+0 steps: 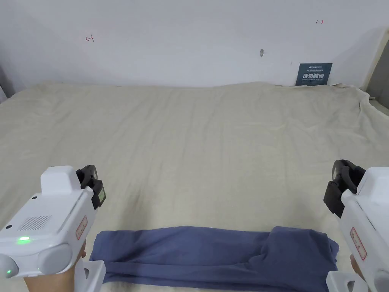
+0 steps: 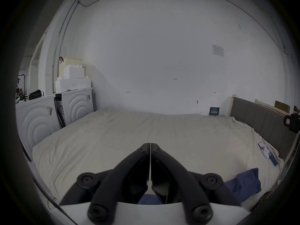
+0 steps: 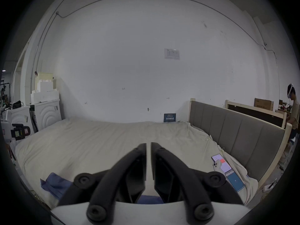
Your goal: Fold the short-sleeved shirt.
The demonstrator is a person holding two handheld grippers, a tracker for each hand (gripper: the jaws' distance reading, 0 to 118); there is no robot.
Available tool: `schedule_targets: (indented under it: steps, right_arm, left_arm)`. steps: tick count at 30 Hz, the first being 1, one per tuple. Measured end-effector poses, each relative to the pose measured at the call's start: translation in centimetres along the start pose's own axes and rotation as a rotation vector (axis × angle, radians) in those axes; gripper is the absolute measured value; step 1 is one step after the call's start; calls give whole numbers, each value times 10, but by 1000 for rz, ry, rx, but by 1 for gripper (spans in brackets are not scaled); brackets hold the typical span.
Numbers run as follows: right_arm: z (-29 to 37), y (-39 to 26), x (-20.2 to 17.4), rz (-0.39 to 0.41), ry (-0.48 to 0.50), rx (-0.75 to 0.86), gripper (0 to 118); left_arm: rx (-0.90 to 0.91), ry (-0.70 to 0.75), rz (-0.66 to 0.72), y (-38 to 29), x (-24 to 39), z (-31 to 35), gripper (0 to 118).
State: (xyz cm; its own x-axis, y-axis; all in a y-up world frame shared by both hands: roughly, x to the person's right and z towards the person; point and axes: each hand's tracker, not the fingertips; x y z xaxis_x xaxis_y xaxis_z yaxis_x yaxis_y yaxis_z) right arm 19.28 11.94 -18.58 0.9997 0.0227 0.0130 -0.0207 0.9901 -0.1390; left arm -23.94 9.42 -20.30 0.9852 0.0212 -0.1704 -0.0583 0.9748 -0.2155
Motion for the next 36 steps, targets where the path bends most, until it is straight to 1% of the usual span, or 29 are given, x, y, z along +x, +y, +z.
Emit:
schedule_targets:
  steps: [1,2,13,16,18,24,28,30,31,33,36]
  right_arm:
    - [0,0,1,-1,9,1,1]
    - [0,0,1,1,15,2,0]
    - [-3,0,2,2,30,7,0]
    - [-4,-1,1,8,33,3,0]
    - [-5,-1,1,10,36,-1,0]
    - [-9,-3,1,11,37,-19,0]
    - [-14,-5,-2,18,34,-39,0]
    - [-16,-6,-6,24,32,-51,0]
    - [-18,-7,-7,27,31,-56,0]
    - [-24,-12,-7,28,30,-70,0]
    - [-32,-16,-13,31,25,-92,0]
  left_arm:
    - [8,-18,2,-1,0,2,0]
    - [15,-28,5,-1,1,3,0]
    - [-30,-70,24,-3,1,-2,0]
    - [-64,-106,56,-2,-4,-7,0]
    - [-121,-159,101,-1,-11,-14,0]
    - [-325,-314,298,-11,-56,-48,0]
    - [-499,-395,368,-30,-87,-74,0]
    - [-588,-405,406,-46,-109,-93,0]
    - [-586,-353,398,-53,-116,-98,0]
    - [-645,-341,358,-65,-129,-111,0]
    - [-736,-348,399,-83,-142,-121,0]
